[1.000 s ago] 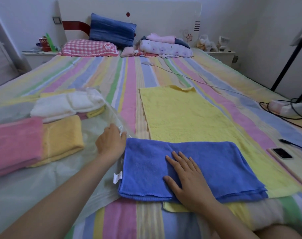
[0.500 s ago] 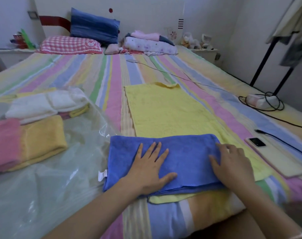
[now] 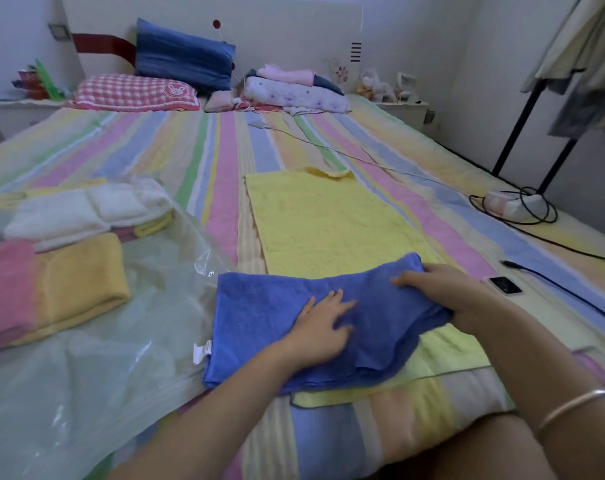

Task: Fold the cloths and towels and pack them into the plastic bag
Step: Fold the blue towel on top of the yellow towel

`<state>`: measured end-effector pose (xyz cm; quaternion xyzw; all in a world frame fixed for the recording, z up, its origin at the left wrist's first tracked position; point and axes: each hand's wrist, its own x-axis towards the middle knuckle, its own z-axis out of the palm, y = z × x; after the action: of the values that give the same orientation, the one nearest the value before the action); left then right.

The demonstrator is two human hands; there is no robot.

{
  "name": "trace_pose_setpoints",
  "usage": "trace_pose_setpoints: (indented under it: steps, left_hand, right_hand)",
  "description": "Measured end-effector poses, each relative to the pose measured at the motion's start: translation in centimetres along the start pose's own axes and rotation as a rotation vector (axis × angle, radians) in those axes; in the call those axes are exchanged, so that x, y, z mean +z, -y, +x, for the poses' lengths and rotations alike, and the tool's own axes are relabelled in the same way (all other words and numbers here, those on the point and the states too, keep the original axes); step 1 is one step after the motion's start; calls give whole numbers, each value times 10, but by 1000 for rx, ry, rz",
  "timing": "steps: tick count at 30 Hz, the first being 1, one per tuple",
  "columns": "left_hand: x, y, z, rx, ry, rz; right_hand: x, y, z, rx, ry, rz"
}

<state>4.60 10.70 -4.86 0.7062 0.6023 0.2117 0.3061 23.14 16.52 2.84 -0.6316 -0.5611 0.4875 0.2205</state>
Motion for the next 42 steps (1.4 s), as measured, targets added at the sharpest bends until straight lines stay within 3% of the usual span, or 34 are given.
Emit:
trace_pose_setpoints:
  steps: [2,4,7,10,12,14,17,19,26,31,33,36,39,42]
  left_hand:
    - [-29,-3,-2,-165,-18,-665]
    - [-58,8,-10,-310,-93,-1078]
    - [-93,41,-28,-524,-224,-1226]
    - [-103,73,-45,-666,-245,-1090]
    - [-99,82,-52,-687,-235,-978]
    - [-90,82,-54,-624,-293,-848]
    - [-81,77,-54,-512,-389,-610]
    - [-80,73,-60,-460,-420,-603]
    - [-85,96,-80,-451,-469,-485]
    - [-93,95,-89,-534,-477,126]
    - [-91,94,-91,-505,-422,52]
    - [-78,89,-93,-410,-364,-70]
    - [-84,92,-101,-362,-398,-6]
    - [-97,99,-119,-332,-388,197]
  right_hand:
    - [26,27,-13,-115,80,44]
    - [61,47,-25,-208,135,21]
    - [121,56,-35,-298,217,-72]
    - [163,47,-39,-176,439,30]
    - [166,38,-37,-168,419,67]
    - [159,27,-29,-232,272,55]
    - [139,6,-14,-353,-90,-200]
    - [126,-5,-11,-338,-240,-337]
    - [128,-8,-16,-86,-11,-346]
    - [134,5,-15,-111,67,-338]
    - [128,17,-14,-213,38,-457]
    - [123,47,-21,-394,-103,-883]
    - [141,68,-38,-514,-163,-1183]
    - [181,62,-56,-625,-162,-1336]
